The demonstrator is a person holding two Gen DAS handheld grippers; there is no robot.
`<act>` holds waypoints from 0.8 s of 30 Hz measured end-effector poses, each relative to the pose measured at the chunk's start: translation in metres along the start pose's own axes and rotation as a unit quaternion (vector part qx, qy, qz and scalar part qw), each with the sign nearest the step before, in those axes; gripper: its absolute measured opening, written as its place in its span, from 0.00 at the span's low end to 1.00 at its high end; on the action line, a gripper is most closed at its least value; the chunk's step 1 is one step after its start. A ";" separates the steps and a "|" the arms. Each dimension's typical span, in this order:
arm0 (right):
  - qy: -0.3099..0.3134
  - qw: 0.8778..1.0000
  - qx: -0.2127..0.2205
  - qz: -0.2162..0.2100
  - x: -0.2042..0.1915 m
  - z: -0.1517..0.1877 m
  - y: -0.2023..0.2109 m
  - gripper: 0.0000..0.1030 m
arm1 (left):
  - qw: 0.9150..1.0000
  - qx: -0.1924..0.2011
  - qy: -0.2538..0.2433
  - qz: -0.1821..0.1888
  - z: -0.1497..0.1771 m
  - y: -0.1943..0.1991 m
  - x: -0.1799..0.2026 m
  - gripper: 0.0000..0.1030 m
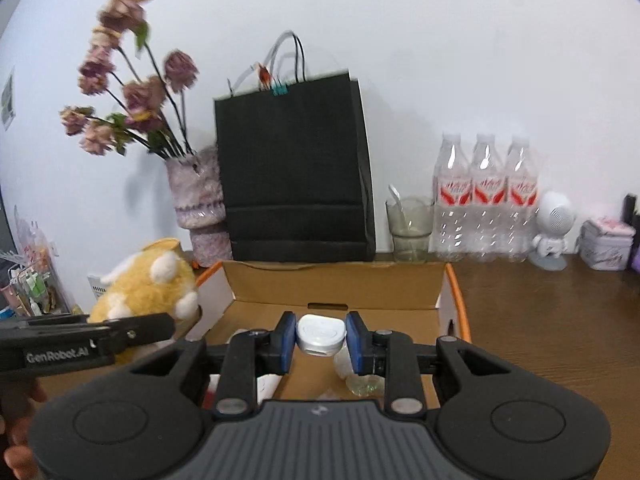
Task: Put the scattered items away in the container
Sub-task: 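Drop plush toy and white case into the box, opening both grippers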
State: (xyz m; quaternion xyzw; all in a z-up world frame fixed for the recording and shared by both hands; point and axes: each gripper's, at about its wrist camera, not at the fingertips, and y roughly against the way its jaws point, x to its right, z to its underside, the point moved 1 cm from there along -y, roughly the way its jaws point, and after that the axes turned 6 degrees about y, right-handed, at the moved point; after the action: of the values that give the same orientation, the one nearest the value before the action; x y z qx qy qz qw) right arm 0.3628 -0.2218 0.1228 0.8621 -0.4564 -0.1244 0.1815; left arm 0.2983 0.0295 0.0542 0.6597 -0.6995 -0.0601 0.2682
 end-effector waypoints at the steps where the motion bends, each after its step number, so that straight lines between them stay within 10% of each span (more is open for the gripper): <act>1: -0.001 1.000 -0.007 0.001 0.002 0.000 -0.012 0.25 | 1.000 -0.003 0.001 -0.002 -0.001 -0.010 -0.002 0.49; 16: 0.019 0.996 -0.089 0.026 0.008 0.018 -0.088 0.26 | 0.998 -0.050 -0.018 -0.033 0.005 -0.076 -0.015 0.52; 18: 0.020 0.995 -0.090 0.033 0.008 0.018 -0.087 0.44 | 0.998 -0.049 -0.018 -0.040 0.003 -0.076 -0.015 0.57; 20: 0.022 0.995 -0.089 0.037 0.008 0.016 -0.085 0.87 | 0.998 -0.047 -0.019 -0.043 0.001 -0.074 -0.013 0.89; 24: 0.041 0.995 -0.082 0.049 0.004 0.012 -0.078 0.92 | 0.997 -0.025 -0.032 -0.062 -0.003 -0.064 -0.009 1.00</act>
State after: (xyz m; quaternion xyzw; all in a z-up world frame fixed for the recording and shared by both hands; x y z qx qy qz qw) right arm 0.4181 -0.1876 0.0786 0.8251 -0.4787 -0.1167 0.2766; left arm 0.3563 0.0305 0.0259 0.6924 -0.6639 -0.1149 0.2580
